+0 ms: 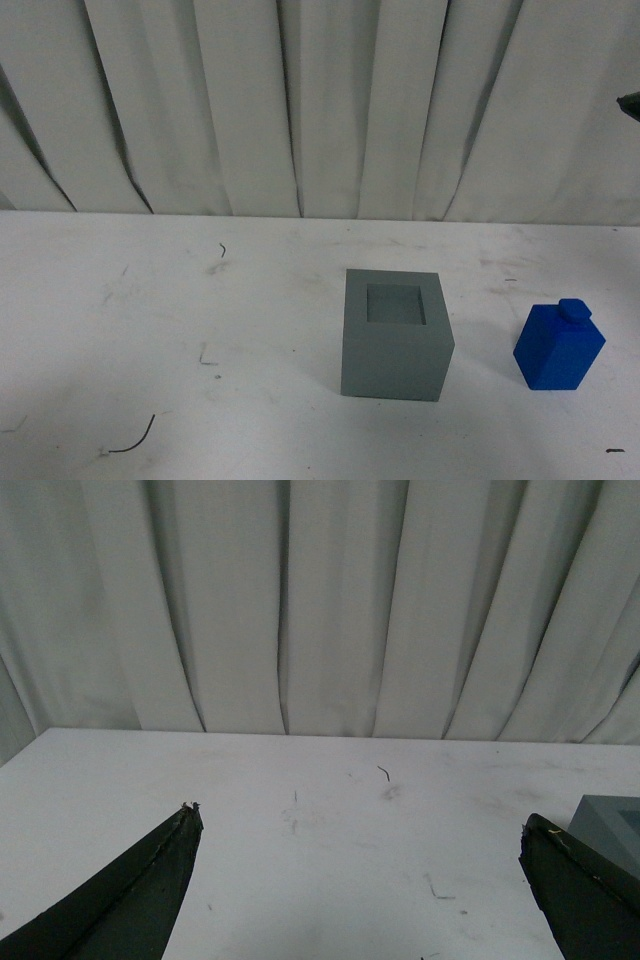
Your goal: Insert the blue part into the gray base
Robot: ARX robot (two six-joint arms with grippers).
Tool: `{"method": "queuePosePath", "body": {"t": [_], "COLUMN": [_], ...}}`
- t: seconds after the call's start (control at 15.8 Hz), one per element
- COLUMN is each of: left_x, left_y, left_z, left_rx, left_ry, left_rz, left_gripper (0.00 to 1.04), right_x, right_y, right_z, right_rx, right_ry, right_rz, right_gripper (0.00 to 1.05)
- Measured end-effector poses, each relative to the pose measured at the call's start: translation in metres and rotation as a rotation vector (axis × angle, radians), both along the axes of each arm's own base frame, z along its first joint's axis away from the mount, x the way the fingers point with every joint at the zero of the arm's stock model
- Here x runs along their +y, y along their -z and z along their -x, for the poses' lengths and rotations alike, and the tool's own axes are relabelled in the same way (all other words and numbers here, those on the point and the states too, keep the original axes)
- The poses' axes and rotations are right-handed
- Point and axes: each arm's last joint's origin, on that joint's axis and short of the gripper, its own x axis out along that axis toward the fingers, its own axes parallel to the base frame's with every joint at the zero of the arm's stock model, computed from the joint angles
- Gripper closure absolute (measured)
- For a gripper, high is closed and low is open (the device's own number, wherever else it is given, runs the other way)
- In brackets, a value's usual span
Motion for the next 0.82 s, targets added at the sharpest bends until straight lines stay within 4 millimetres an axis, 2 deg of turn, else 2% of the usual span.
{"method": "queuePosePath", "body": {"t": [0.06,0.19,0.38,0.57,0.82], "left_x": [0.0,0.0,0.0,0.0,0.0], "left_y": [0.0,0.0,0.0,0.0,0.0], "left_z": [0.0,0.0,0.0,0.0,0.0], "left_rx": [0.0,0.0,0.0,0.0,0.0], "left_ry": [0.0,0.0,0.0,0.0,0.0], "left_rz": [0.0,0.0,0.0,0.0,0.0], "left_gripper": [0.07,0.07,0.07,0.07,0.07], "right_x": [0.0,0.0,-0.002,-0.012,-0.012], "right_y": [-0.003,0.002,0.019,0.034,0.049], "right_z": [-0.007,-0.009,-0.007,-0.007,-0.013], "right_rx": [0.024,0.125,0.264,0.375,0.47], "right_ry": [-0.053,-0.182,-0.358,-0.468,-0.609], "right_rz": [0.074,0.168,0.304,0.404,0.513], "right_gripper": [0.06,0.06,0.06,0.06,0.06]}}
